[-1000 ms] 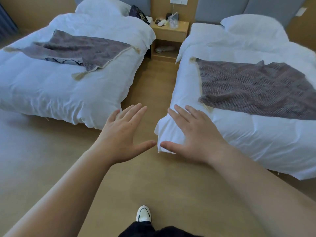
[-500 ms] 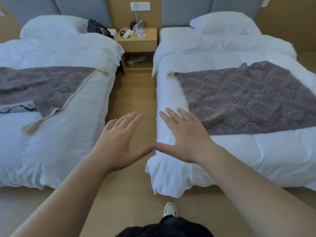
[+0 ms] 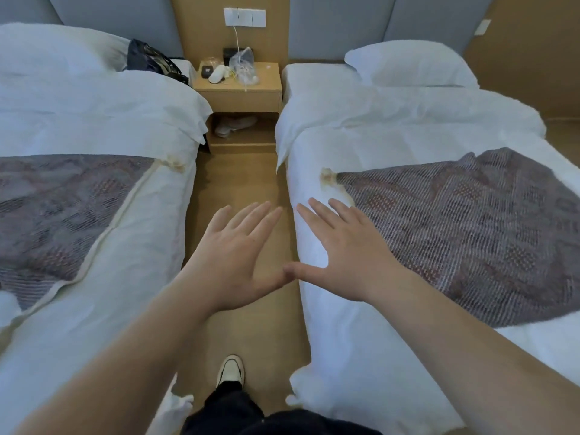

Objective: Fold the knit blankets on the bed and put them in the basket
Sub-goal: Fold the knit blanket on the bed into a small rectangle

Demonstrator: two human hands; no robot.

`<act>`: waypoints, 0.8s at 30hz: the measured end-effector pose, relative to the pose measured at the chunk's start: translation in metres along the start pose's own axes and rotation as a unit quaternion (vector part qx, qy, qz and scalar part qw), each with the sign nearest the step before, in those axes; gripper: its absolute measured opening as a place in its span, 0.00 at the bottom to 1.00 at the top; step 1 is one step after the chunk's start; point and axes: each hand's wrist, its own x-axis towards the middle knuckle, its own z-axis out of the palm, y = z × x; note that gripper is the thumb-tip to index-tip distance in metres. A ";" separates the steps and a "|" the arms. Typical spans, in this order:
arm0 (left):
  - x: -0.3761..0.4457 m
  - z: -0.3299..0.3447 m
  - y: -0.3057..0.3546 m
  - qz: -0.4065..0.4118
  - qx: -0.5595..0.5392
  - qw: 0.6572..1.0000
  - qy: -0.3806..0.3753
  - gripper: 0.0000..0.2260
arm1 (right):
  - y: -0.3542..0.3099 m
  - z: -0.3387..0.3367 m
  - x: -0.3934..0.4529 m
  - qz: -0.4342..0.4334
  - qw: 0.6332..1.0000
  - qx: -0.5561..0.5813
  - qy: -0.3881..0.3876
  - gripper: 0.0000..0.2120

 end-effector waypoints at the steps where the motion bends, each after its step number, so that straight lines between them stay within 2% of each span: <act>1: 0.013 -0.001 -0.020 0.009 -0.003 1.000 -0.005 0.43 | -0.004 0.000 0.020 0.011 1.000 0.004 -0.005 0.47; 5: 0.072 -0.007 -0.072 0.049 -0.013 0.998 -0.033 0.44 | -0.003 -0.010 0.075 0.066 0.997 0.015 -0.021 0.48; 8: 0.125 0.000 -0.080 0.091 -0.028 0.994 -0.047 0.44 | 0.019 -0.017 0.097 0.121 0.992 0.038 -0.021 0.48; 15: 0.254 0.034 -0.049 0.235 -0.020 0.967 -0.094 0.43 | 0.110 -0.009 0.119 0.240 0.968 0.072 0.022 0.50; 19: 0.330 0.051 -0.020 0.303 0.015 0.945 -0.121 0.43 | 0.170 -0.001 0.133 0.290 0.951 0.101 0.050 0.47; 24: 0.398 0.067 0.006 0.352 0.020 0.924 -0.146 0.41 | 0.212 -0.002 0.147 0.320 0.937 0.130 0.051 0.47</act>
